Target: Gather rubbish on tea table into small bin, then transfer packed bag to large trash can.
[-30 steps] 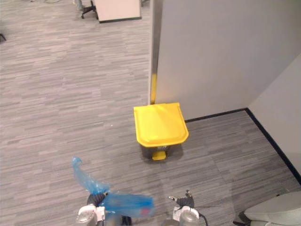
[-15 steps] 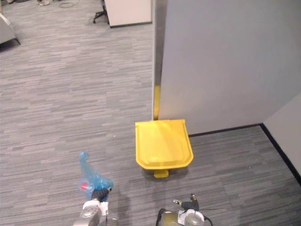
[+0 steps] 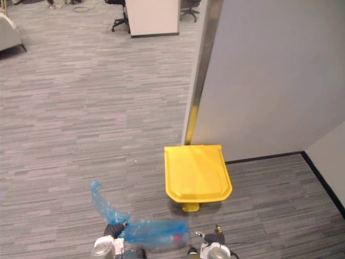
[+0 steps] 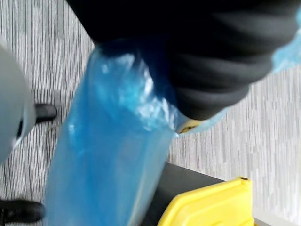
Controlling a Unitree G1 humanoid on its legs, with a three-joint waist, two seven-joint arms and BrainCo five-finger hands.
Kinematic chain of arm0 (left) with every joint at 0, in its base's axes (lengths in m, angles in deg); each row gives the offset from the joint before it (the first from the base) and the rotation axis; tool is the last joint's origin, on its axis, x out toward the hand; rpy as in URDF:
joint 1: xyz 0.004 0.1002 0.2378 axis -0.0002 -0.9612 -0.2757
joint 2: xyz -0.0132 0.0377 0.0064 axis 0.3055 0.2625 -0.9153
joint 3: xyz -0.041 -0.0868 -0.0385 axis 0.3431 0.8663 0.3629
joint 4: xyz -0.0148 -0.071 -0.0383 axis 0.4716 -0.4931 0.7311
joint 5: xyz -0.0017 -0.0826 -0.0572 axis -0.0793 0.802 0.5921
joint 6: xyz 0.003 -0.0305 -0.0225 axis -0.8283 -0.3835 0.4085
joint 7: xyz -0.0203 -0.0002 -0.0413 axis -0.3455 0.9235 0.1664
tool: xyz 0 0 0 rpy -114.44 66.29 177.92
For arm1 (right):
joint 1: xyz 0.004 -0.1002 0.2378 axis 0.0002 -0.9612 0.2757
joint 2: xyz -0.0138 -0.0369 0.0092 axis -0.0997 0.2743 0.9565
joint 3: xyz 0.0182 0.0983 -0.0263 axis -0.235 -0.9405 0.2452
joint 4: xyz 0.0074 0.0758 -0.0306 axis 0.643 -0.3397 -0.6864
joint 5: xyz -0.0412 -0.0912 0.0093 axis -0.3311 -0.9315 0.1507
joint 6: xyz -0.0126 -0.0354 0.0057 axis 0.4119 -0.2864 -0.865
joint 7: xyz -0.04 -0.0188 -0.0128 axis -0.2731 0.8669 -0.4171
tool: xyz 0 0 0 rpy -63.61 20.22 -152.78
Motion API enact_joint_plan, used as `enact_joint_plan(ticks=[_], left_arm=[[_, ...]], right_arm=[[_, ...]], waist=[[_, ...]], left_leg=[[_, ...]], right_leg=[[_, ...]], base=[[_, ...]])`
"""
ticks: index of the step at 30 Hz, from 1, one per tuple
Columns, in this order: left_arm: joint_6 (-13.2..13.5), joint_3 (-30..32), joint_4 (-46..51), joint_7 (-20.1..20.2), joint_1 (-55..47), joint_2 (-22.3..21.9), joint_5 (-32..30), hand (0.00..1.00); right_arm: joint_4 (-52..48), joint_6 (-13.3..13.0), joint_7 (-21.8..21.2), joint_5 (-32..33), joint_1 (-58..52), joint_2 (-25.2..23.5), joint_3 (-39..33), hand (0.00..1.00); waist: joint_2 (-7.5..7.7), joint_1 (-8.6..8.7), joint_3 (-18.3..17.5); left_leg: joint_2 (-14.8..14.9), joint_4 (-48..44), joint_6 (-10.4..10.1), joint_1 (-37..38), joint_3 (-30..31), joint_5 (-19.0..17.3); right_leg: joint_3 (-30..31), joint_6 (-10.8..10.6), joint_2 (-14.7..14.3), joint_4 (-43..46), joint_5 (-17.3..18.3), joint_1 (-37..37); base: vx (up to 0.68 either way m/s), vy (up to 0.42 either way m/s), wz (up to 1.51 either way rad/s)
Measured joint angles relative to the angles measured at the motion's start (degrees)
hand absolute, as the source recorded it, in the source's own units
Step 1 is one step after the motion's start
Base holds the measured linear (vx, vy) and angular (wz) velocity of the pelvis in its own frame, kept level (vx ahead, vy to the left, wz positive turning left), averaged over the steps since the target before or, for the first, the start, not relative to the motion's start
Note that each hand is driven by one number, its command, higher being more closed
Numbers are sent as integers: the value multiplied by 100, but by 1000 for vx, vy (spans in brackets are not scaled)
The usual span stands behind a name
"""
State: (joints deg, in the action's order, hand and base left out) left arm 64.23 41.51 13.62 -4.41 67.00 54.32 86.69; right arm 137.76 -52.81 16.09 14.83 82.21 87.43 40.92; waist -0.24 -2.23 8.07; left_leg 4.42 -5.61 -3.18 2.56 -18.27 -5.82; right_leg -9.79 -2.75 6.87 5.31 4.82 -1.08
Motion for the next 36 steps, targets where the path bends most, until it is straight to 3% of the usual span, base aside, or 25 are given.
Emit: enact_joint_plan(ticks=[5, 7, 8, 10, 12, 14, 16, 19, 21, 24, 26, 32, 36], left_arm=[[0, 14, -88, -34, -32, 10, 2, 100], [2, 12, -68, -37, -21, 43, 4, 100], [3, 16, -67, -44, -14, 60, 5, 100], [4, 46, -65, -44, 6, 71, 5, 100], [-3, 75, -70, -57, 4, 123, 7, 100], [-4, 66, -72, -55, 49, 169, 9, 100], [-7, 68, -74, -56, 140, 205, 9, 100], [-7, 68, -84, -55, 276, 206, 13, 100], [-4, 7, -73, -44, 472, 91, 11, 100], [-1, -6, -70, -24, 635, 1, -8, 100], [8, 3, -63, -19, 730, -51, -67, 100], [7, 12, 0, -22, 893, -50, -99, 100], [9, -1, 265, -29, 868, 116, -94, 100]], right_arm=[[49, 2, 1, -15, 20, 91, 17, 0], [34, 19, -1, -18, -29, 89, 18, 0], [-43, 27, -6, -14, -69, 74, 9, 0], [-91, 8, -17, -8, -15, 74, 8, 0], [-116, -6, -35, -47, -17, 64, 21, 0], [-314, -15, -31, -36, -12, 14, 18, 0], [-343, -19, -28, -9, 45, 5, 19, 0], [-329, -4, -5, -10, 89, 29, 8, 0], [-406, -9, 22, -6, 216, 50, -159, 0], [-752, -11, 12, -4, 151, 18, -369, 0], [-740, 34, -6, -6, 167, 30, -366, 0], [-716, 59, -24, -14, 265, 95, -121, 0], [-638, 83, -36, -172, 570, 273, 575, 0]], waist=[[33, -16, 23], [126, -13, 83], [173, -5, 137], [165, 26, 219], [167, 45, 264], [195, 41, 362], [254, 33, 531], [382, 13, 674], [96, -20, 846], [34, 27, 899], [27, -75, 886], [-9, -5, 808], [46, -6, 747]], left_leg=[[-57, 139, 7, 90, -1, -23], [-208, 96, 80, 183, 6, -136], [-268, 24, 182, 284, 32, -336], [-301, -4, 248, 492, 140, -465], [-120, -344, 305, 562, 241, -695], [119, -692, 229, 541, 404, -937], [259, -977, 116, 538, 503, -1148], [346, -1726, -198, 554, 803, -1802], [598, -1908, -304, 527, 966, -2005], [746, -1851, -461, 556, 1290, -2136], [793, -1757, -468, 548, 1607, -2131], [908, -1258, -482, 227, 1721, -1479], [919, -1001, -492, -186, 1915, -1189]], right_leg=[[333, -32, 7, 470, 161, 346], [422, -154, 200, 1108, 464, 543], [434, -325, 378, 1746, 607, 659], [395, -539, 487, 2607, 659, 1041], [189, -417, 421, 2820, 773, 1341], [-198, -276, 329, 2337, 475, 1745], [-501, -274, 306, 1433, 50, 1883], [-548, -321, 376, 1058, -30, 1745], [-565, -415, 181, 1607, 242, 1890], [-374, -297, 30, 2682, 965, 2288], [-514, -255, -1, 2958, 1272, 2425], [-801, -201, -83, 2480, 1077, 2520], [-953, -178, -90, 2072, 868, 2639]], base=[[-44, -3, -31], [-49, 64, -8], [-60, 72, 1], [-7, 55, 5], [94, 16, 20], [144, -47, 36], [188, -109, 36], [323, -270, 40], [328, -205, 18], [285, -197, 33], [230, -144, 8], [89, -130, 15], [-70, -61, 46]])
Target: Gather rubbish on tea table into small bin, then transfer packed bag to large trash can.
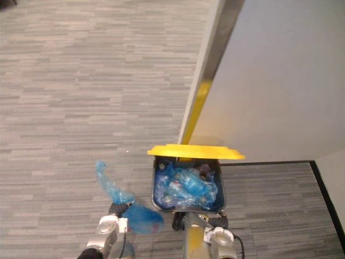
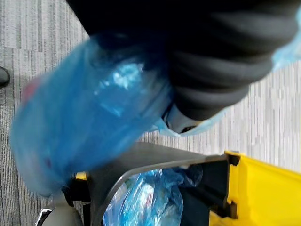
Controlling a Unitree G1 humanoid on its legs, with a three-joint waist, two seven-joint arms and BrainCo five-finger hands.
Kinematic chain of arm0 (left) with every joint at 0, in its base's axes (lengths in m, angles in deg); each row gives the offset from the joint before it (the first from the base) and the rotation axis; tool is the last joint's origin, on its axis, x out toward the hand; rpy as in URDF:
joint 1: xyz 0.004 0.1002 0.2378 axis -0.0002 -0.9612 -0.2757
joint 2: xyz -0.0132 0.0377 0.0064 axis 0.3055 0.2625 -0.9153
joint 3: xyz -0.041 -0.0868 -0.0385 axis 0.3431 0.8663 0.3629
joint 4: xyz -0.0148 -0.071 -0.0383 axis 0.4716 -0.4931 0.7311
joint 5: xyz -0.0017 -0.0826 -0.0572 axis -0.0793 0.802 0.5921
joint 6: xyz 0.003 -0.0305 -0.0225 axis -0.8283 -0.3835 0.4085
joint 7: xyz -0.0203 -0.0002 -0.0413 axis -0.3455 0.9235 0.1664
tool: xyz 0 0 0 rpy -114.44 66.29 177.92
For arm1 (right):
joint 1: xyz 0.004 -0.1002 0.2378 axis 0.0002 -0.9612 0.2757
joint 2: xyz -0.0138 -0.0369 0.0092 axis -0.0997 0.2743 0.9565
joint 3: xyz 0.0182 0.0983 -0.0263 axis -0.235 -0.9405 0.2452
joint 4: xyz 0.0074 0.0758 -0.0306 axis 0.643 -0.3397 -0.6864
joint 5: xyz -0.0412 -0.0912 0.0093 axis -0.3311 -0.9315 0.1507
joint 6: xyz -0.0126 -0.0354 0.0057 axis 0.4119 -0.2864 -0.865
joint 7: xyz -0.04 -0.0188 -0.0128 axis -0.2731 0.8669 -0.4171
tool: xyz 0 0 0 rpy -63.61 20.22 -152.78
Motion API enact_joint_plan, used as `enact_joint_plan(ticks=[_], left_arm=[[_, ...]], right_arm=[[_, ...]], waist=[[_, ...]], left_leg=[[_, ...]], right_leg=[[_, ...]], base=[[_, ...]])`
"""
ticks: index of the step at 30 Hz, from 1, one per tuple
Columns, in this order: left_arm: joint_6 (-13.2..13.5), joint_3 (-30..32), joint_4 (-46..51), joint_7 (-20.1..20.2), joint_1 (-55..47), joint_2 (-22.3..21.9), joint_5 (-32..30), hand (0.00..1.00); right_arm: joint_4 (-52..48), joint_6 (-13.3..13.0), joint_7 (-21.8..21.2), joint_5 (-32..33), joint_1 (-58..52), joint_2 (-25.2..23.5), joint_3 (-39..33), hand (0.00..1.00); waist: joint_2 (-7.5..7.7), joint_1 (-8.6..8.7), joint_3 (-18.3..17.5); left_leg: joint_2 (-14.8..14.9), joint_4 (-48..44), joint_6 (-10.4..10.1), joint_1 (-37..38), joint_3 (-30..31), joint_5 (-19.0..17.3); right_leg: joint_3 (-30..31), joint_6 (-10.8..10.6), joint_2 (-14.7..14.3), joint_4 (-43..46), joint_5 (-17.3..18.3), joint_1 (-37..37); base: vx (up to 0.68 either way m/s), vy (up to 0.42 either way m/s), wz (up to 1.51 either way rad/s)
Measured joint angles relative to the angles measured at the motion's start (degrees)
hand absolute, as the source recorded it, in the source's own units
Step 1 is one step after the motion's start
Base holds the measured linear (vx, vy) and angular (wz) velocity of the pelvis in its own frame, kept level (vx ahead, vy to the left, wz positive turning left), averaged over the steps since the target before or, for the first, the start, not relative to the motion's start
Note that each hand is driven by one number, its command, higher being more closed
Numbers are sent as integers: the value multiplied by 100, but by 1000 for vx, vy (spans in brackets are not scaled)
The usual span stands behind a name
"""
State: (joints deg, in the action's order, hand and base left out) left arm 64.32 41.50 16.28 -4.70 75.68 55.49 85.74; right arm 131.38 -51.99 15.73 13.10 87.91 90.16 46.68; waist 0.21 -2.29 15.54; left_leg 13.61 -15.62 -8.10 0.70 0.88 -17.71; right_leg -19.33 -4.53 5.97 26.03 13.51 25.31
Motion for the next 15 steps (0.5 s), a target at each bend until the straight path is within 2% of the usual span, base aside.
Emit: enact_joint_plan(ticks=[4, 7, 10, 15], left_arm=[[7, -55, 287, -13, -14, 324, -2, 100], [53, -57, 606, -22, -15, 533, -3, 100], [71, -58, 845, -28, -11, 650, 0, 100], [183, -264, 1073, -138, -8, 745, 126, 100]], right_arm=[[-132, -37, -1, -74, 494, 168, 714, 0], [-436, -74, -1, -281, 944, 312, 1134, 0], [-506, -92, -9, -282, 1572, 504, 1358, 0], [-534, -81, 2, -259, 2630, 1157, 1362, 0]], waist=[[73, -11, -14], [211, -97, 28], [292, -123, 90], [376, -127, 265]], left_leg=[[-19, 33, 76, -383, 126, -40], [-107, 25, 120, -474, 145, -69], [-127, -91, 92, -597, 154, -86], [-138, -235, 58, -678, 125, -102]], right_leg=[[99, -129, -12, -130, -91, 202], [320, -203, -16, -150, -178, 284], [442, -146, -94, -362, -442, 283], [491, -104, -136, -491, -575, 277]], base=[[-126, -47, 40], [-98, -17, 11], [-80, 4, -6], [-6, 10, -7]])
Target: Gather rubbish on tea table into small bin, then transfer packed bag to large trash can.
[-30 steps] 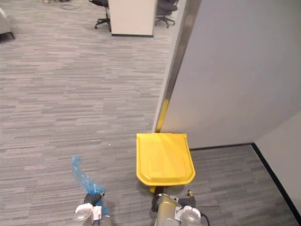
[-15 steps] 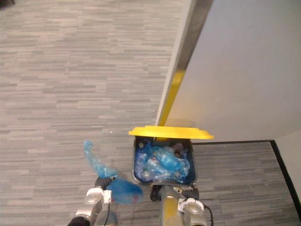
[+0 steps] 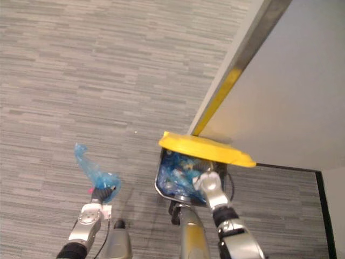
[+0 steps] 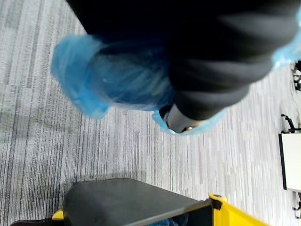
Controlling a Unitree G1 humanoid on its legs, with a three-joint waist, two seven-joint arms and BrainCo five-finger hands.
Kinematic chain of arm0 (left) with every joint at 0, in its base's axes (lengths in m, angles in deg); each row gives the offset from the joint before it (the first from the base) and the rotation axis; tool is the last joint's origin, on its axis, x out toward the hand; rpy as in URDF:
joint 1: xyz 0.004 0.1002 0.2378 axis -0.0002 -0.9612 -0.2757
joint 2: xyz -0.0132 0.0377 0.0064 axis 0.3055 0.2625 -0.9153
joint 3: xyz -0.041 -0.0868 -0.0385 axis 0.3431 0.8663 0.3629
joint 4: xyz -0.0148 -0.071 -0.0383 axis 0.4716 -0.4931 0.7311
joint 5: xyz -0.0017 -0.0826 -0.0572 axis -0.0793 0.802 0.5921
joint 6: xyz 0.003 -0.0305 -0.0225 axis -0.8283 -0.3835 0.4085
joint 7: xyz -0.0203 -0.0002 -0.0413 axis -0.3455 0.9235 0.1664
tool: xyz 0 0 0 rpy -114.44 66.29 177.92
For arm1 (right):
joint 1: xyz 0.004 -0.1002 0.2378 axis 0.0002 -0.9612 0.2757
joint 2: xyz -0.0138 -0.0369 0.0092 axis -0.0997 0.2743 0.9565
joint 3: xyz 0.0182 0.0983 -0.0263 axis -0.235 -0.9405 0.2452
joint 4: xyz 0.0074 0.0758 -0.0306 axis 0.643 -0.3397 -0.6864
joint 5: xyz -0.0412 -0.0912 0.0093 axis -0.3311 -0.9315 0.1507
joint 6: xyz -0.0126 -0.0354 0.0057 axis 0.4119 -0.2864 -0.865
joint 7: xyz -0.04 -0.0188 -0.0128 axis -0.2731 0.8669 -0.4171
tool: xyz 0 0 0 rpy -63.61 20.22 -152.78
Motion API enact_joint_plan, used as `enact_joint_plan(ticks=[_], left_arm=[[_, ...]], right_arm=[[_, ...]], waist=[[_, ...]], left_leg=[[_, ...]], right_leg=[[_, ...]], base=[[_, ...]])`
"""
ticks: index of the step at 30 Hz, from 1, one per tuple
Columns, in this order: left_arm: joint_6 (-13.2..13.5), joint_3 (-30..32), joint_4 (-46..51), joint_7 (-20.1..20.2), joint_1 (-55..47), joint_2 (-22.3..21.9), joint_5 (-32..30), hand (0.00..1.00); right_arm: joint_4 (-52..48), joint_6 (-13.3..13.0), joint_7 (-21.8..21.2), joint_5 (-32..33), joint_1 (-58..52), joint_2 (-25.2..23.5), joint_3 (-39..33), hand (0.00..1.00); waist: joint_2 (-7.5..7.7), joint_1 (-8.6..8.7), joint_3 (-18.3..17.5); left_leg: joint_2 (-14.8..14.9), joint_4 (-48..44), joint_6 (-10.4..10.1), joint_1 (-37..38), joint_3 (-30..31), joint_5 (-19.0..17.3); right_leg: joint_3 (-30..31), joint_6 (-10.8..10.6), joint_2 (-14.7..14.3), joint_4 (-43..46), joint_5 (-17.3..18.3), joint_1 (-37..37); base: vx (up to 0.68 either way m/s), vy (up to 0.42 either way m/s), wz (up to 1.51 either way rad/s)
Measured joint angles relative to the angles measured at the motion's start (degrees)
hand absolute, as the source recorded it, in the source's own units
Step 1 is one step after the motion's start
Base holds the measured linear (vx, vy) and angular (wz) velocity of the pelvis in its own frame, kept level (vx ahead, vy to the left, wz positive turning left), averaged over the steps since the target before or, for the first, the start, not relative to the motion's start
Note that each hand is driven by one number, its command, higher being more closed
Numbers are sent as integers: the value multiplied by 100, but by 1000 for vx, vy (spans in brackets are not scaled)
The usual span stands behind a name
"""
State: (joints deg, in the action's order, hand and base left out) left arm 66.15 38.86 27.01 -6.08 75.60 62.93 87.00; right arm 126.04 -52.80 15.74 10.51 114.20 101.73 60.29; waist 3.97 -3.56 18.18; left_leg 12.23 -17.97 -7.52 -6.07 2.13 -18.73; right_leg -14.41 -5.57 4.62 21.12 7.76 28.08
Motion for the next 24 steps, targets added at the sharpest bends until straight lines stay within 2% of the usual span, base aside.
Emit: enact_joint_plan(ticks=[5, 13, 15, 24], left_arm=[[74, -172, 219, 3, -17, 45, 213, 100], [101, -568, 779, 62, -141, 46, 438, 100], [128, -689, 1027, 160, -135, 46, 559, 100], [266, -1917, 2352, 585, 90, 45, 1140, 100]], right_arm=[[0, 1, 78, 204, 723, 527, -5, 0], [0, 70, 100, 546, 919, 794, 2, 0], [1, 101, 90, 685, 1005, 864, 13, 0], [1, 142, 31, 939, 1237, 1130, 129, 0]], waist=[[7, 11, 248], [3, 37, 268], [-9, 43, 381], [-92, 149, 523]], left_leg=[[-17, -237, -170, -36, -40, -69], [-109, -356, -161, -83, -104, -95], [-108, -478, -144, -83, -98, -147], [-181, -706, -118, -196, -84, -282]], right_leg=[[68, 97, 4, 70, -51, -6], [127, 160, 96, 60, -92, -24], [117, 160, 101, 53, -93, -89], [142, 223, 155, 0, -175, -96]], base=[[31, 37, -5], [40, 49, 1], [0, 0, 0], [4, 15, 0]])
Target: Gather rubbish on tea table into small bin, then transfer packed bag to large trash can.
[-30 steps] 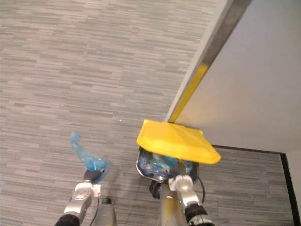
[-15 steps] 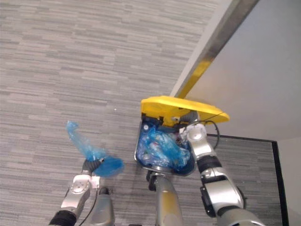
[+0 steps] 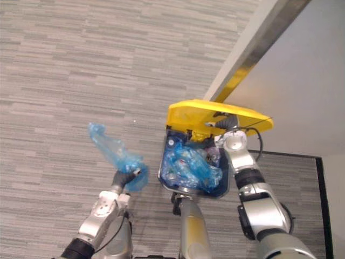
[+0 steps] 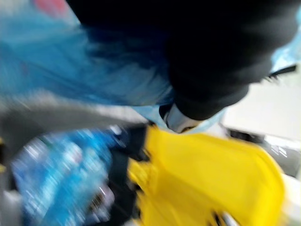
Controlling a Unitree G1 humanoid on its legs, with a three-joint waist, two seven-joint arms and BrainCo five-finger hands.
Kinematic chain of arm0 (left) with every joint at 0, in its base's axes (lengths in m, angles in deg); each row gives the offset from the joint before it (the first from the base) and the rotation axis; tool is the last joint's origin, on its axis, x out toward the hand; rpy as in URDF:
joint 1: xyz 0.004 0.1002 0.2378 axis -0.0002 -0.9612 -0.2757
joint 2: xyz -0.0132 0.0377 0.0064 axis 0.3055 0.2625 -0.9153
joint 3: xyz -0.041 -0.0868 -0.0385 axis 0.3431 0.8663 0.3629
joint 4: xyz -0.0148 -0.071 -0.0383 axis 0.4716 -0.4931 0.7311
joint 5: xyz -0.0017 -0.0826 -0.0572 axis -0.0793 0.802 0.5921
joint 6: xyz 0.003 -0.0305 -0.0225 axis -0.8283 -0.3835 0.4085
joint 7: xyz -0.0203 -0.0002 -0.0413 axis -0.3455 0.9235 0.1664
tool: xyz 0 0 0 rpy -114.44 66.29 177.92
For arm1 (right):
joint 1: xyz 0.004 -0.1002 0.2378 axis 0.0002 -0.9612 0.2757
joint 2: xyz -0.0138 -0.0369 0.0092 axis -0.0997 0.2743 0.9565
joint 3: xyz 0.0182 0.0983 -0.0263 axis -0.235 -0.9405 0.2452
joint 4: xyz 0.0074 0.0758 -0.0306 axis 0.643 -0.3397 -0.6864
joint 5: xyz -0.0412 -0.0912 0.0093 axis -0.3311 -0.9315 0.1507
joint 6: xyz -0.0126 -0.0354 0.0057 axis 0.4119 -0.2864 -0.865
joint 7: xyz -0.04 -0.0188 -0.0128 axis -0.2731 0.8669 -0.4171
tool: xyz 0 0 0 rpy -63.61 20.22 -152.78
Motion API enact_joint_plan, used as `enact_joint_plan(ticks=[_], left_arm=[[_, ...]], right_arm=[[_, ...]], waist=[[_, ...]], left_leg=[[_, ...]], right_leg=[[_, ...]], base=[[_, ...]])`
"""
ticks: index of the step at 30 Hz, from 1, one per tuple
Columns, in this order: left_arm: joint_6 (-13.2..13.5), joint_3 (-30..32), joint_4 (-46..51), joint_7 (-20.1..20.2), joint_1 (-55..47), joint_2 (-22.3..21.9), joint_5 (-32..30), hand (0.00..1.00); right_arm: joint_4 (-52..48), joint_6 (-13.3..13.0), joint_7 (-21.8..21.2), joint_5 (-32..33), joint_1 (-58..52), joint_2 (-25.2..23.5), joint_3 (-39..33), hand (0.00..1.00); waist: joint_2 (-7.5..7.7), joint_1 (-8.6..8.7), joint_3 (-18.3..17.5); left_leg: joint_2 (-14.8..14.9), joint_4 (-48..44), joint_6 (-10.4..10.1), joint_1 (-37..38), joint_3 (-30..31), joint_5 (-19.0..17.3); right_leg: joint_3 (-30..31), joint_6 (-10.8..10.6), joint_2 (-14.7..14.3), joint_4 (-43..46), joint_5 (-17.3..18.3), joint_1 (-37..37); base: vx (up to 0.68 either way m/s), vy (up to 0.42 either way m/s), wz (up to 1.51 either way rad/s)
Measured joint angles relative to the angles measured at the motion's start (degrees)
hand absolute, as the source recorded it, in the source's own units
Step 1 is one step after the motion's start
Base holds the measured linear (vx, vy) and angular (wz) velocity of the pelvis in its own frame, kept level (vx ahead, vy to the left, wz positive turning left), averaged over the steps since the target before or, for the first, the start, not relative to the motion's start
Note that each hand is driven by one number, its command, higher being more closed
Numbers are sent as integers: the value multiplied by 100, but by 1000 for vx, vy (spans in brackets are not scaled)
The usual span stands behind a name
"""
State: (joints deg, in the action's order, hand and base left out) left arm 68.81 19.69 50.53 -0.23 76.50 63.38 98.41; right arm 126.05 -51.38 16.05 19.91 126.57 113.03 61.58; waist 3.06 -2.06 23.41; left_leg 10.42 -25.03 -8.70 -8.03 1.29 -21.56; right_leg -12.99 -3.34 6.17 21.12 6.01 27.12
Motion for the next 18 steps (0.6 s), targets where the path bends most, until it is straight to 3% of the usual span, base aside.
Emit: enact_joint_plan(ticks=[5, 7, 13, 18], left_arm=[[141, -695, 786, 120, 416, -20, 352, 100], [226, -918, 1083, 199, 653, -72, 428, 100], [229, -1156, 1222, 171, 1267, -237, 432, 100], [242, -1310, 1436, 51, 1761, -266, 398, 100]], right_arm=[[0, 0, -66, 5, 34, 169, 257, 0], [0, -1, -166, 2, 107, 186, 353, 0], [0, -2, -253, 0, 329, 362, 511, 0], [-31, -5, -265, 7, 399, 528, 543, 0]], waist=[[-4, 57, 2], [-9, 154, 5], [-168, 217, 99], [-166, 265, 123]], left_leg=[[-30, -21, 15, -4, -33, -11], [-38, -30, 16, 11, -73, -12], [-40, -178, 45, 4, -168, -113], [-29, -235, 42, -114, -199, -138]], right_leg=[[34, 23, 21, -20, -27, 0], [65, 27, 21, -19, -39, 1], [160, 39, -12, -18, -95, 17], [200, -8, -41, -57, -124, 112]], base=[[9, 14, -2], [15, 15, -6], [-2, 14, -9], [-12, -5, -5]])
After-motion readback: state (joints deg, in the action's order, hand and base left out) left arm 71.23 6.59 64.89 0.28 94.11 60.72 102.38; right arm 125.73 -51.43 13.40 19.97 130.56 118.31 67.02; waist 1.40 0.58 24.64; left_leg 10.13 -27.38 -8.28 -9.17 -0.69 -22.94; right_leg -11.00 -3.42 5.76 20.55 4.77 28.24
